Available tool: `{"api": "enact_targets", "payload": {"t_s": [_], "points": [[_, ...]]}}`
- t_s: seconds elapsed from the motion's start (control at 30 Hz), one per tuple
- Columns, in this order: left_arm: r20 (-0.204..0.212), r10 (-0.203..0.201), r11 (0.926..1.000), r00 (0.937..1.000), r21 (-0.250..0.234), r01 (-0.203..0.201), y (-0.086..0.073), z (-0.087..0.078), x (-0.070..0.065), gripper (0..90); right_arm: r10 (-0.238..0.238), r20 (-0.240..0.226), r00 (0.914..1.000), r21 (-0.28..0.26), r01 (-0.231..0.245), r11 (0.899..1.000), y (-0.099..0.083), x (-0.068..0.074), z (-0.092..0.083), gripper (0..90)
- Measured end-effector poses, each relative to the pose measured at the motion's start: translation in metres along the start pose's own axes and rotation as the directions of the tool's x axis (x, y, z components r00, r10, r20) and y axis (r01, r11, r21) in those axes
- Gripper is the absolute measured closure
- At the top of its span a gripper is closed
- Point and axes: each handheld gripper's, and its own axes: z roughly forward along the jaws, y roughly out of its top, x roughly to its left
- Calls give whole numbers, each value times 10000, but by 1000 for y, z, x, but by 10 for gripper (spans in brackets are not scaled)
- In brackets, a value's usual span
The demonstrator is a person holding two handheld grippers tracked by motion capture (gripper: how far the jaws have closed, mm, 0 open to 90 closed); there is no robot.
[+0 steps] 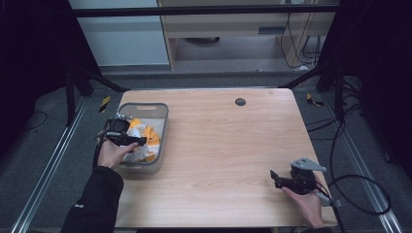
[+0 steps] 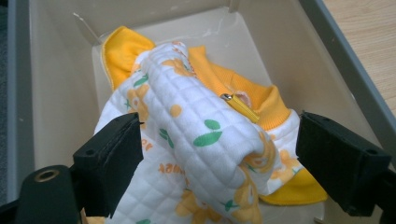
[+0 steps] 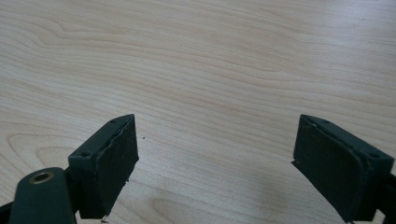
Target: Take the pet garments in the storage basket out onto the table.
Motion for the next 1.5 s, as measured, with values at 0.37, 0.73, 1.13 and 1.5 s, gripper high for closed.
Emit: {"api": "enact_targets", "payload": {"t_s": [0.37,0.73,1.13,1.5], "points": [[-106,-152,9994,9998,295,155,-4,14,-1,143,-39,-21,10000,46,39,10000,0,0,1,133],[-122,-578,9969,9983,527,584,-7,20,-1,340,-32,-45,10000,68,32,10000,0,0,1,131],[37,-888,9941,9960,624,884,-12,16,3,664,-29,-39,10000,78,30,10000,0,0,1,131],[84,-786,9969,9969,107,785,-9,-3,5,707,-7,-60,10000,67,8,10000,0,-1,1,131]]}}
